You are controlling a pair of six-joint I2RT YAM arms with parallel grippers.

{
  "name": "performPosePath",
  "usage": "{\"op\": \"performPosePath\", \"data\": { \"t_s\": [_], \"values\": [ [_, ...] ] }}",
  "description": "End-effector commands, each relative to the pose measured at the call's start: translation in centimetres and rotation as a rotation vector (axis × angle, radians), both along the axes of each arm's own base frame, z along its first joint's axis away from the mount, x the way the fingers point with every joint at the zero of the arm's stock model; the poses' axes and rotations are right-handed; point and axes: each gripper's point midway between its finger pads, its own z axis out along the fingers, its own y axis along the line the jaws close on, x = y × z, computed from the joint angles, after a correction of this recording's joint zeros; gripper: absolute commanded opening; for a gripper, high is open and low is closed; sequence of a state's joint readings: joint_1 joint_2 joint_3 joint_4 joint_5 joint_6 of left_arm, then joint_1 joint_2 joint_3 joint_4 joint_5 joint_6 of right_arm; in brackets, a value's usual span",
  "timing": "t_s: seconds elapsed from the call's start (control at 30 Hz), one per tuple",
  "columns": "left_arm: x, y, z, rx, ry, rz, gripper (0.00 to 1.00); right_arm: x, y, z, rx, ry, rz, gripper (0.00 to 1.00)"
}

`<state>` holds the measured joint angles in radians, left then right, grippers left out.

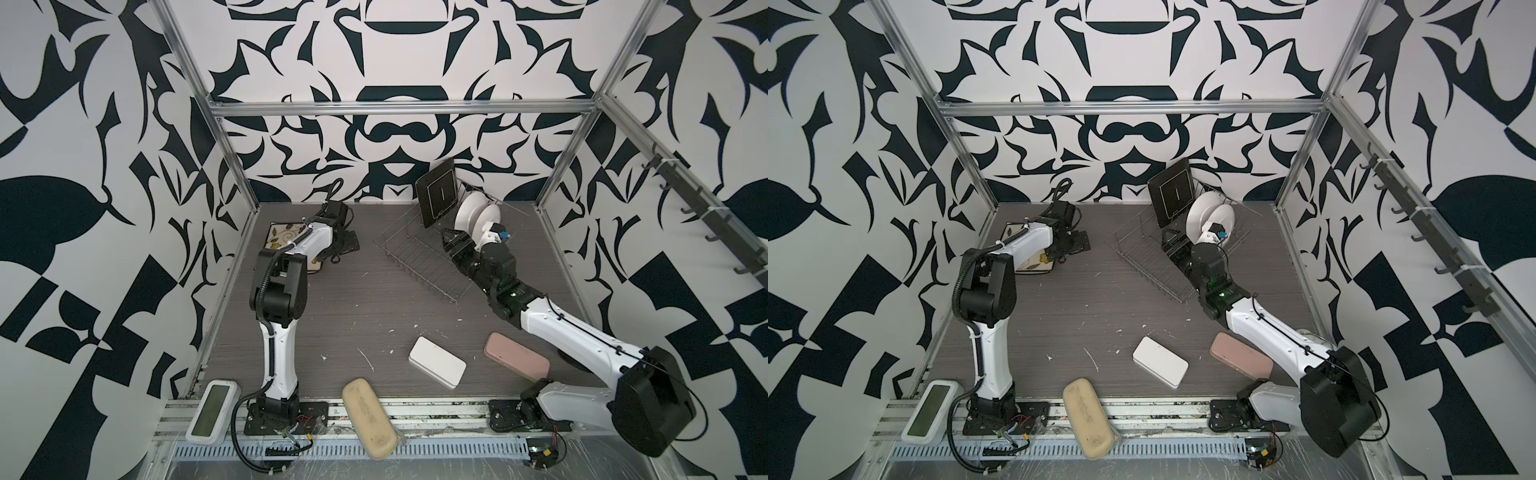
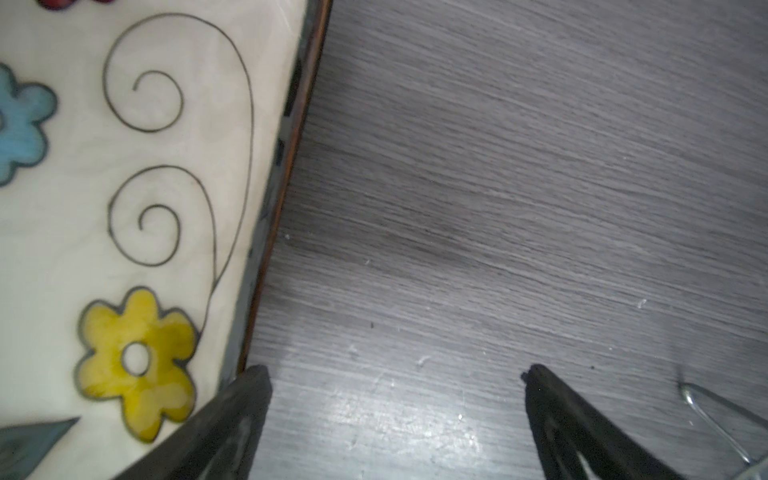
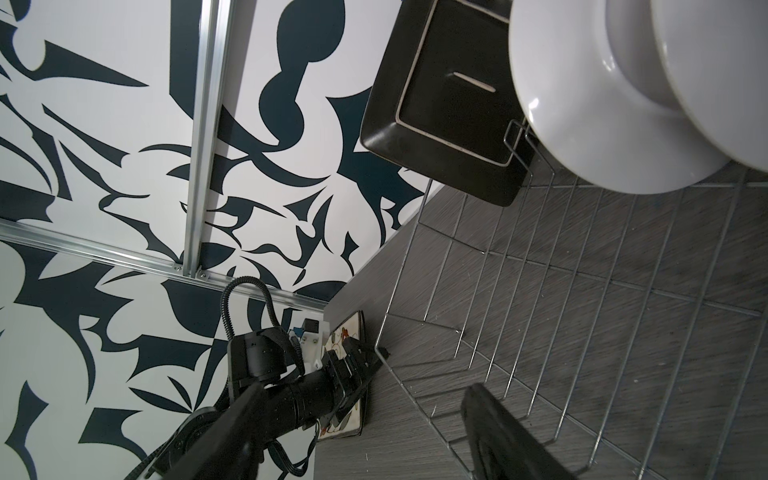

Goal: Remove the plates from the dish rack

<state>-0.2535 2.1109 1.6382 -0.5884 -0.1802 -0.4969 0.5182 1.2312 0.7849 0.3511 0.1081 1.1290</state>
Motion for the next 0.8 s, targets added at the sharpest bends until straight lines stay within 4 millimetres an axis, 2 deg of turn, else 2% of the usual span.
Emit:
{"op": "performPosePath", "data": {
  "t_s": [0.0,0.27,0.43,0.6,0.77],
  "values": [
    [-0.8,1.3,-1.1,0.062,0.056,0.015,0.99,0.2,-0.2,3.0,0.021,-0.068,-0.007,0.78],
    [-1.0,1.5,-1.2,0.069,0.06,0.032,0.99,0.3,-0.1,3.0,0.021,-0.068,-0.007,0.77],
    [-1.0,1.1,0.0,0.04,0.038,0.031,1.0,0.3,-0.2,3.0,0.02,-0.067,-0.007,0.77],
    [-1.3,-0.2,4.0,-0.064,-0.058,0.009,0.99,0.5,-0.2,2.9,-0.009,-0.063,-0.01,0.77],
    [-2.0,-0.7,8.4,-0.13,-0.151,0.001,0.99,0.9,-1.0,2.3,-0.115,0.033,-0.058,0.76]
  ]
}}
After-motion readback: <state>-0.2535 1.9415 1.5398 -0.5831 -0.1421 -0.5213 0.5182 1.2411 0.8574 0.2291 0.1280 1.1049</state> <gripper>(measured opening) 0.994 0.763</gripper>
